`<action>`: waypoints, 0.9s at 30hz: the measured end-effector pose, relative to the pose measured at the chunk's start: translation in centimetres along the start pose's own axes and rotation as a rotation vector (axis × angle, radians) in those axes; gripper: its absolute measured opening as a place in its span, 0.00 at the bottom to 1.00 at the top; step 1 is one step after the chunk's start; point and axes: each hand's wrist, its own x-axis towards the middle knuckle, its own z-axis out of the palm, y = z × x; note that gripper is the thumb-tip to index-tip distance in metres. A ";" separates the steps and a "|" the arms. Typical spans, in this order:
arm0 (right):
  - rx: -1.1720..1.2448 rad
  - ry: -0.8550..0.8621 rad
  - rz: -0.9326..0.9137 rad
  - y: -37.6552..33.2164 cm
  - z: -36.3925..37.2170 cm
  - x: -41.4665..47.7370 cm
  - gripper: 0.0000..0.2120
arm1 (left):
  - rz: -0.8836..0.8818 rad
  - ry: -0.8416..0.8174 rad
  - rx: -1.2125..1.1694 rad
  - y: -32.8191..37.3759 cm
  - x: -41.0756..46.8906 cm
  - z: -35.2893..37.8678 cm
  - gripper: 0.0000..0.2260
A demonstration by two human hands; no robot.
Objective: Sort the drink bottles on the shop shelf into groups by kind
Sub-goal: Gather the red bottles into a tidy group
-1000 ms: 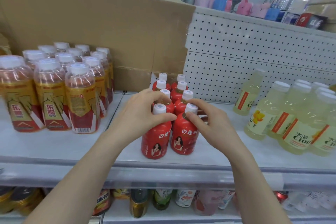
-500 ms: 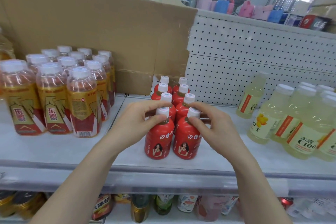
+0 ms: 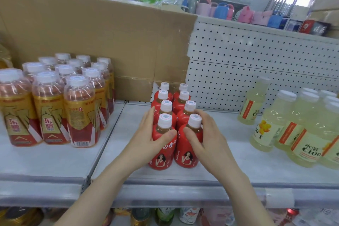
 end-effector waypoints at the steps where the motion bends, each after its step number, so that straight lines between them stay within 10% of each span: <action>1: 0.012 0.005 0.007 0.0 0.2 -0.1 0.22 | -0.008 -0.023 -0.066 -0.2 0.1 0.3 0.33; 12: 0.042 -0.005 0.047 1.0 -0.6 0.8 0.16 | -0.138 -0.057 -0.241 -0.9 4.1 0.8 0.33; 15: 0.041 0.001 0.019 0.4 -1.2 1.8 0.19 | -0.243 0.120 -0.430 0.2 6.3 0.9 0.14; 21: 0.010 0.030 -0.047 0.1 -0.4 2.7 0.13 | -0.503 0.057 -0.661 -0.8 9.8 0.9 0.34; 27: 0.054 0.089 -0.062 1.1 0.3 2.3 0.18 | -0.541 0.113 -0.724 -2.7 11.3 2.1 0.31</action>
